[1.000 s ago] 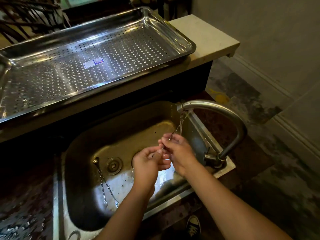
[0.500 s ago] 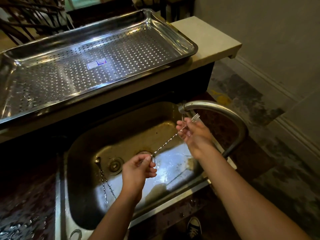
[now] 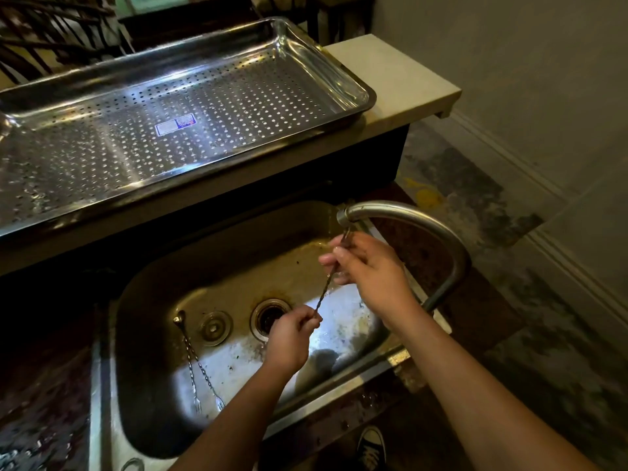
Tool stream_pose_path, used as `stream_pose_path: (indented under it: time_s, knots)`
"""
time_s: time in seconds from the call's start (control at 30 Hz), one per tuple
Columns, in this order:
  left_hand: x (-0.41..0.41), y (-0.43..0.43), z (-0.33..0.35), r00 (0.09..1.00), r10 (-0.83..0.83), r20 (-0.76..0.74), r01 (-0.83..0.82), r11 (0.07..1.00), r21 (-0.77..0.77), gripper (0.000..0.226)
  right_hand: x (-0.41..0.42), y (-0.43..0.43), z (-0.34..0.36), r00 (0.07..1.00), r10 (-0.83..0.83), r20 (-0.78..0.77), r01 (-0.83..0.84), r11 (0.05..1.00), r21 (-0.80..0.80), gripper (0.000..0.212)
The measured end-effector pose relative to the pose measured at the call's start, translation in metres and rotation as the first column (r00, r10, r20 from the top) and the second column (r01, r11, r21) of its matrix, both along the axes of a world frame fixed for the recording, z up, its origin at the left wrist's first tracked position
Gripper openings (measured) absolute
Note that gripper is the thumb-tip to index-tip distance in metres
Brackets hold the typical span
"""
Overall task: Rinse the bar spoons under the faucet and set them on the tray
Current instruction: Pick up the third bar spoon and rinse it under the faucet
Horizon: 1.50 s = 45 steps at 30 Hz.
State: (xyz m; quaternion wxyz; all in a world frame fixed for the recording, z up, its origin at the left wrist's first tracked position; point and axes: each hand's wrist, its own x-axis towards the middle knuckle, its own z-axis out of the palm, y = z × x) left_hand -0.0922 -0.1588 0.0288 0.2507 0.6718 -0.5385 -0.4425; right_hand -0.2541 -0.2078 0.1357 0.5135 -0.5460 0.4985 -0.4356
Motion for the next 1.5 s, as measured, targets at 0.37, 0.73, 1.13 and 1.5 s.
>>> stream_pose_path:
  time_s: [0.37,0.73,1.13,1.5]
  knots:
    - [-0.05,-0.059,0.045,0.982,-0.148,0.113,0.169,0.965,-0.199,0.017,-0.009,-0.013,0.007,0.955,-0.141,-0.263,0.124,0.989,-0.079,0.005]
    - [-0.037,-0.078,0.04,0.979,0.16,-0.124,-0.165,0.986,-0.032,0.013,-0.012,0.026,0.004,0.92,-0.337,-0.198,0.272,0.917,-0.293,0.009]
    - [-0.016,-0.069,0.04,0.031,0.69,-0.723,-0.463,0.651,0.601,0.04,-0.014,0.043,0.004,0.864,-0.5,0.057,0.5,0.866,0.015,0.025]
    - [-0.083,-0.068,0.046,0.059,0.718,-0.693,-0.132,0.694,0.708,0.026,-0.021,0.073,0.018,0.871,-0.468,-0.148,0.377,0.831,-0.408,0.006]
